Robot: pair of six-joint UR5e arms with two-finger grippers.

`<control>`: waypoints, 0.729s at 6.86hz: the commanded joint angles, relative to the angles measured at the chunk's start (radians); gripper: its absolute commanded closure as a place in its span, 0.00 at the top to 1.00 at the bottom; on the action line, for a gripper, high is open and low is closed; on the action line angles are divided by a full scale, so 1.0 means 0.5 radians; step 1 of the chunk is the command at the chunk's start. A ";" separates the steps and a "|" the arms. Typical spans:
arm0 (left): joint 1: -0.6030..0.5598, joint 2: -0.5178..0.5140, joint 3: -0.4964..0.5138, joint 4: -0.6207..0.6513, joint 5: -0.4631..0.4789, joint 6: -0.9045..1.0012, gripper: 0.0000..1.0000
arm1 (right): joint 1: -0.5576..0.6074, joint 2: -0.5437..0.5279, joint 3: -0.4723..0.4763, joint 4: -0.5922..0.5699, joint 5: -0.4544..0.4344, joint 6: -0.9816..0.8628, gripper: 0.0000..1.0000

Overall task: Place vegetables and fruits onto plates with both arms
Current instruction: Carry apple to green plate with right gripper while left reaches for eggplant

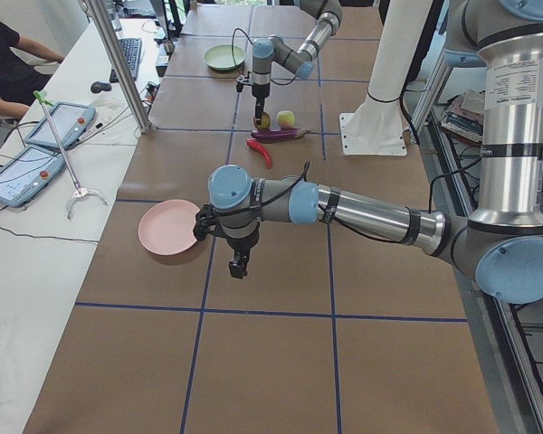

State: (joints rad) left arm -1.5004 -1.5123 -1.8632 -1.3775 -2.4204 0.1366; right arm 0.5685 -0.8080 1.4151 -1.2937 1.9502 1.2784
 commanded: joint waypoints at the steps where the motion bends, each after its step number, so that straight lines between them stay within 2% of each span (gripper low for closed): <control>1: 0.031 -0.013 -0.001 0.000 -0.001 0.006 1.00 | 0.282 -0.025 0.078 -0.002 0.291 -0.007 0.00; 2: 0.128 -0.046 -0.001 -0.003 -0.004 0.000 1.00 | 0.475 -0.077 0.078 -0.002 0.324 -0.041 0.00; 3: 0.187 -0.119 -0.001 -0.006 -0.004 -0.052 1.00 | 0.641 -0.175 0.066 -0.005 0.327 -0.248 0.00; 4: 0.324 -0.229 -0.004 -0.037 -0.001 -0.386 1.00 | 0.810 -0.325 0.048 -0.005 0.376 -0.532 0.00; 5: 0.456 -0.270 -0.001 -0.195 0.006 -0.666 1.00 | 0.981 -0.381 -0.053 -0.008 0.467 -0.787 0.00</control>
State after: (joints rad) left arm -1.3465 -1.6109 -1.8645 -1.4121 -2.4203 -0.0400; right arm 0.9556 -0.9478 1.4294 -1.2964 2.1405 1.0354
